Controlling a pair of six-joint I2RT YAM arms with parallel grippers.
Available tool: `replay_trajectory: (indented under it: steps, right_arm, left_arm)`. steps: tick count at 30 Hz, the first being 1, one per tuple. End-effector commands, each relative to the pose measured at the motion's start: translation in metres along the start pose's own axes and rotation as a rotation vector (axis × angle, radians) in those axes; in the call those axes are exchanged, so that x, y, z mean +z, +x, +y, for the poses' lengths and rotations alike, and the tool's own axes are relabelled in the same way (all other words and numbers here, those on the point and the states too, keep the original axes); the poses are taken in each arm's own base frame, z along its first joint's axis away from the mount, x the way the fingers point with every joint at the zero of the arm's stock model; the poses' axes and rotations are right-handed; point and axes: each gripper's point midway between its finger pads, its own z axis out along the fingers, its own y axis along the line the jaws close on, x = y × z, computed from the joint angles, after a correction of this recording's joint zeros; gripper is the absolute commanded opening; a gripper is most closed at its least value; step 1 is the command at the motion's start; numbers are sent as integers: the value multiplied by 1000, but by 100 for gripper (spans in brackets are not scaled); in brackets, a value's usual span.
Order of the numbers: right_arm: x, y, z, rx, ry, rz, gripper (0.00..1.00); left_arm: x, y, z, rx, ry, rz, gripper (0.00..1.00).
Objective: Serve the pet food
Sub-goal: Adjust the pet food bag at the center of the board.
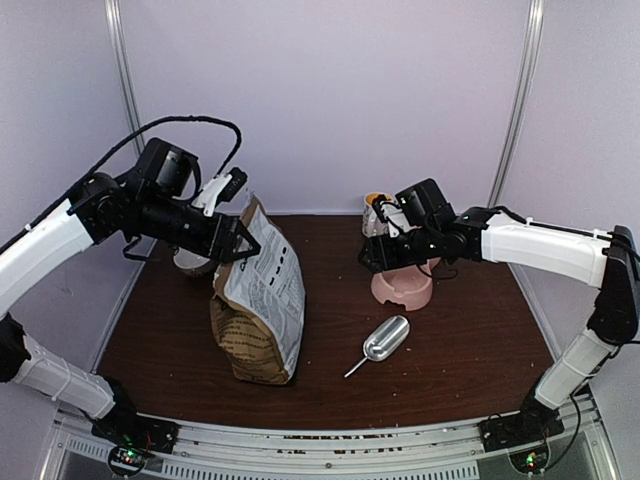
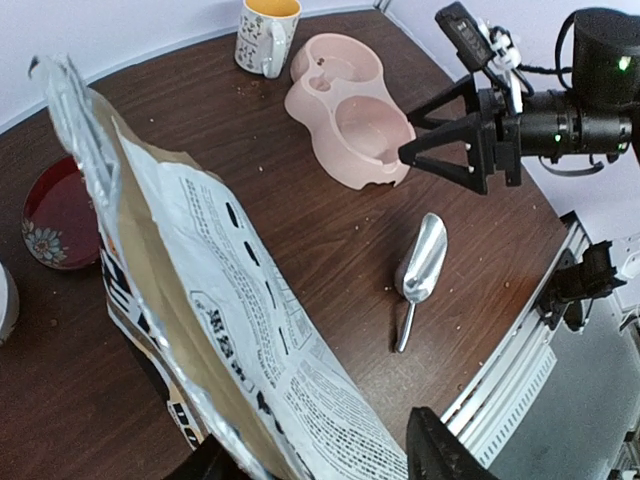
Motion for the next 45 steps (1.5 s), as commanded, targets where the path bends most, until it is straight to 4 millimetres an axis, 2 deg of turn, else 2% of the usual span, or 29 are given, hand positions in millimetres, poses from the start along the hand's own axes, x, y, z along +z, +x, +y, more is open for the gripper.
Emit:
replay_trajectory:
  steps: [1,3,4,8,14,20,27,32,38,41,45]
  right_arm:
    - [2,0,-4,-9,31,-10,74]
    - [1,1,-4,-11,31,-11,74]
    - [1,1,-4,-11,32,-10,74]
    - [2,5,-3,-2,18,-6,74]
    - [-3,1,0,-5,0,-24,74]
    - [-13,-10,2,-34,4,-59,74]
    - [-26,-14,1,-45,10,-77,74]
    - [-27,-9,-2,-36,18,-74,74]
    - [-22,-8,-3,-27,26,-62,74]
    - [-21,-9,-4,-24,33,-62,74]
    - [-17,-10,-4,-27,41,-48,74]
  left_arm:
    - [13,-3,-8,7,2,11,51]
    - [18,-1,-11,15,-8,25,45]
    - [19,0,-12,23,-23,31,39]
    - [16,-5,-13,45,-119,32,1]
    - [8,-14,-24,-34,-156,-6,0]
    - [4,-48,-53,-81,-103,-111,0]
    - [11,-75,-59,-98,-104,-181,0]
    - [6,-89,-54,-102,-130,-235,0]
    - [0,-117,-48,-151,-107,-320,0]
    - [-1,-122,-42,-172,-110,-344,0]
    - [0,-117,-34,-176,-102,-353,2]
